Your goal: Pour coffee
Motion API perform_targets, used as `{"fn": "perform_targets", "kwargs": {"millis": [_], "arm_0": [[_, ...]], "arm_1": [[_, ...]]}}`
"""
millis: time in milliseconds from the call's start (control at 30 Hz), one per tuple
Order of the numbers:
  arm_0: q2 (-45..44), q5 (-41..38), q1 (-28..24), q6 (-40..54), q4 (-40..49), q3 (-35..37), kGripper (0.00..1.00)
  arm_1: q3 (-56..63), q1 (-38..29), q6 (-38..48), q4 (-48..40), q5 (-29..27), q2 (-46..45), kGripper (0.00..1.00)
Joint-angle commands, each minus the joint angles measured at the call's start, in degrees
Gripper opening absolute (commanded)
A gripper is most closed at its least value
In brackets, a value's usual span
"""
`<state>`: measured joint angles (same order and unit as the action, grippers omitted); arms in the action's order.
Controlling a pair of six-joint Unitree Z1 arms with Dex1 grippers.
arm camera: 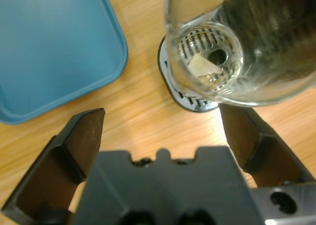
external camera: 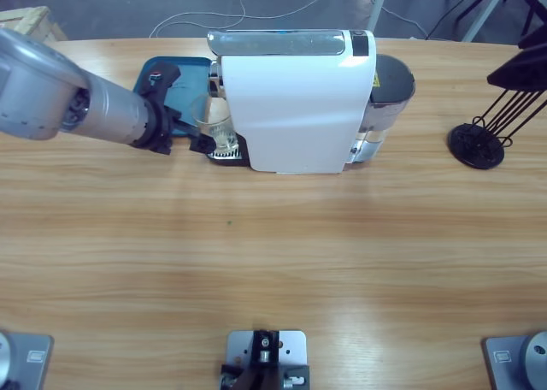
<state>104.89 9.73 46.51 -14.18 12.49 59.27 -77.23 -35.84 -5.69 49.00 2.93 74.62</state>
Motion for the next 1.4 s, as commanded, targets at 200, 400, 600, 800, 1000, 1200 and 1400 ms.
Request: {"fn": "perform_targets", "kwargs": {"millis": [200, 400, 600, 800, 1000, 1200, 1400], "arm_0": [[-13.1, 0.1, 5.0, -0.8, 0.2, -11.9, 0.991], [-35.7, 6.7, 5.3, -0.6, 14.4, -13.3, 0.991], [-44.2, 9.0, 5.3, 1.4, 22.2, -15.5, 0.98], [-63.5, 1.4, 5.3, 6.1, 13.6, -23.4, 0.977], [-71.0, -2.4, 5.3, 7.0, 10.6, -26.0, 0.904], [-67.8, -2.4, 5.3, 7.5, 8.1, -28.2, 0.904], [-67.6, -2.4, 5.3, 7.6, 6.0, -29.3, 0.904]], "arm_1": [[-6.1, 0.2, 0.1, 7.2, 2.4, 2.6, 0.968], [-21.9, 0.5, -0.4, 13.1, 3.4, 15.0, 0.0], [-36.8, 2.6, -1.0, 17.8, -1.1, 29.0, 0.0], [-46.9, 5.1, -0.6, 20.3, 1.1, 38.4, 0.0], [-52.4, 5.3, -0.5, 23.0, 0.5, 43.2, 0.0], [-54.8, 5.3, 0.7, 26.3, 0.3, 45.9, 0.0], [-53.9, 2.2, 1.5, 27.4, -0.2, 45.7, 0.0]]}}
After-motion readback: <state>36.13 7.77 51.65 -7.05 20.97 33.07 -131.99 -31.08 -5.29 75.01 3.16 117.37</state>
